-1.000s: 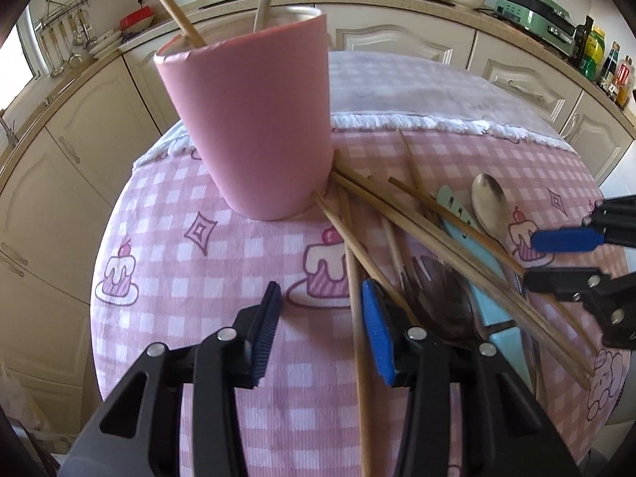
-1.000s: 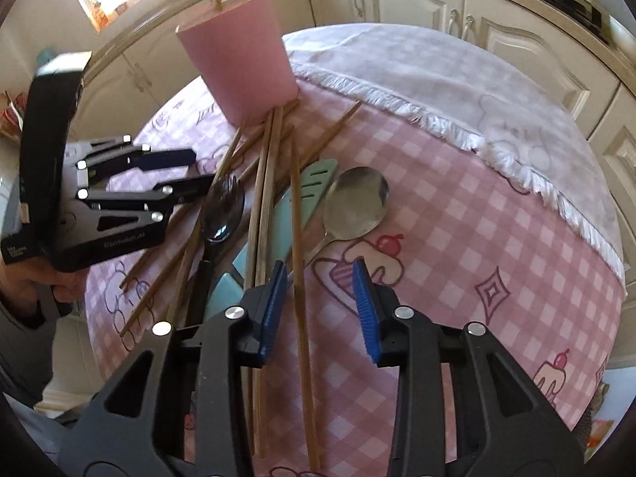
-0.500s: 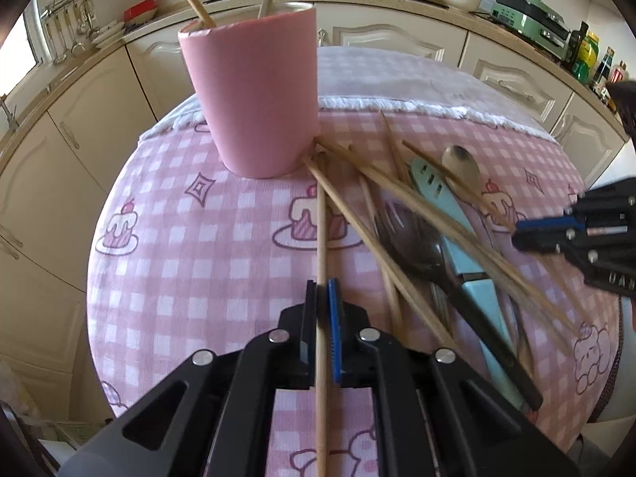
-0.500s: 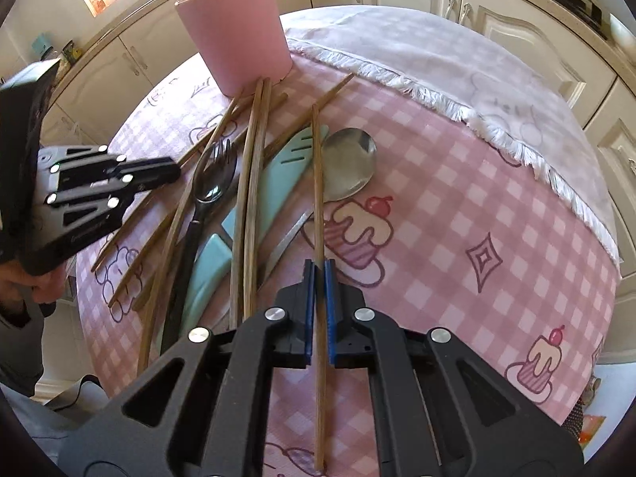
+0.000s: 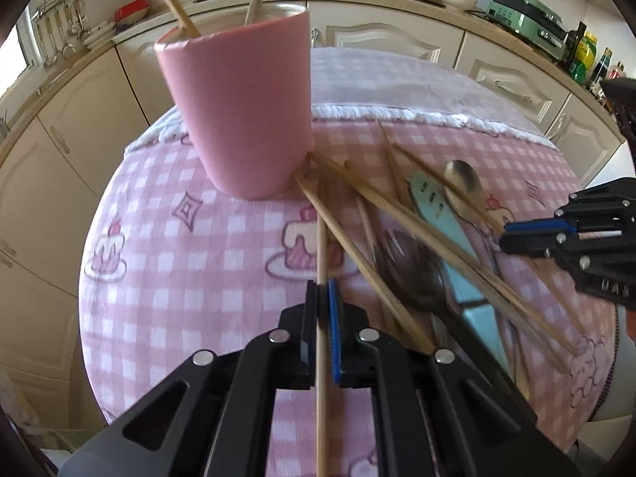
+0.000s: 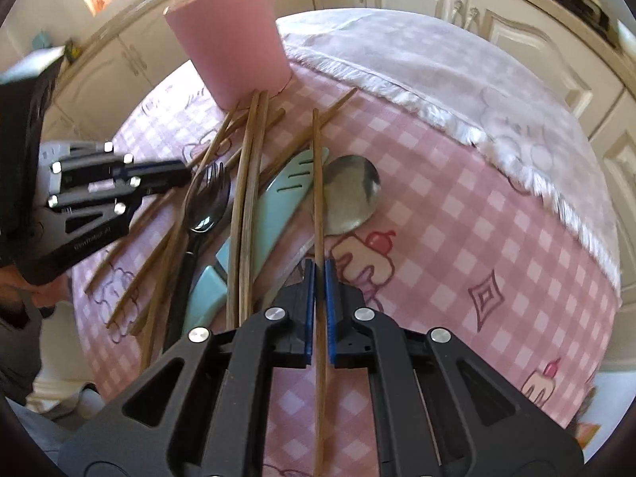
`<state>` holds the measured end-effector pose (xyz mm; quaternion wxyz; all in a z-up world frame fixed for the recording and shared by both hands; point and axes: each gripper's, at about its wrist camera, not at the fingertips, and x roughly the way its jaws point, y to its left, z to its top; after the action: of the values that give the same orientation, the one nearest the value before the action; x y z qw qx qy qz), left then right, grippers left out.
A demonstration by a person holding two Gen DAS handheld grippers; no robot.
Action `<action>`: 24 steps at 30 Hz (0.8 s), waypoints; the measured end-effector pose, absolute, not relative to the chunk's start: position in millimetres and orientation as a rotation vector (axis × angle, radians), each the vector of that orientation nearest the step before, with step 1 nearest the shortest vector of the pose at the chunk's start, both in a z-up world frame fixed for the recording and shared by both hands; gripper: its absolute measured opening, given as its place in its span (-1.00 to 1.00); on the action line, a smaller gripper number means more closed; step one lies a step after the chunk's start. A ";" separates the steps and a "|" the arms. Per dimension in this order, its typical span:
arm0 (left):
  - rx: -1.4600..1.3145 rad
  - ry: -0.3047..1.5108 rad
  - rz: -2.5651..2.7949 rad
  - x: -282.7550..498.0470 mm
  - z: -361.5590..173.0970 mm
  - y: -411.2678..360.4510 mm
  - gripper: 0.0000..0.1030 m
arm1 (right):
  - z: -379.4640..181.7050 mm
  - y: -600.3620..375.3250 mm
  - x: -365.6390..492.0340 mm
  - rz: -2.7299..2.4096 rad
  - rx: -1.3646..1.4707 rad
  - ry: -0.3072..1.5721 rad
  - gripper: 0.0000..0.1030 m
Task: Organize utensils
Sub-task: 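Lift the chopstick with the right tool and carry it over the pink cup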
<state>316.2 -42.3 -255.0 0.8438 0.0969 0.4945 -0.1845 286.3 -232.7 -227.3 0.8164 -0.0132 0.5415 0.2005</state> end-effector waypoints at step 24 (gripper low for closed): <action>0.066 0.960 -0.328 273.9 -233.7 2.0 -0.90 | -226.0 -241.3 291.8 0.387 0.020 1.155 -0.57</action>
<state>273.9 2.0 -233.7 0.8735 0.0317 0.4597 -0.1570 291.8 -241.3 -226.0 0.8201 0.0092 0.5424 0.1818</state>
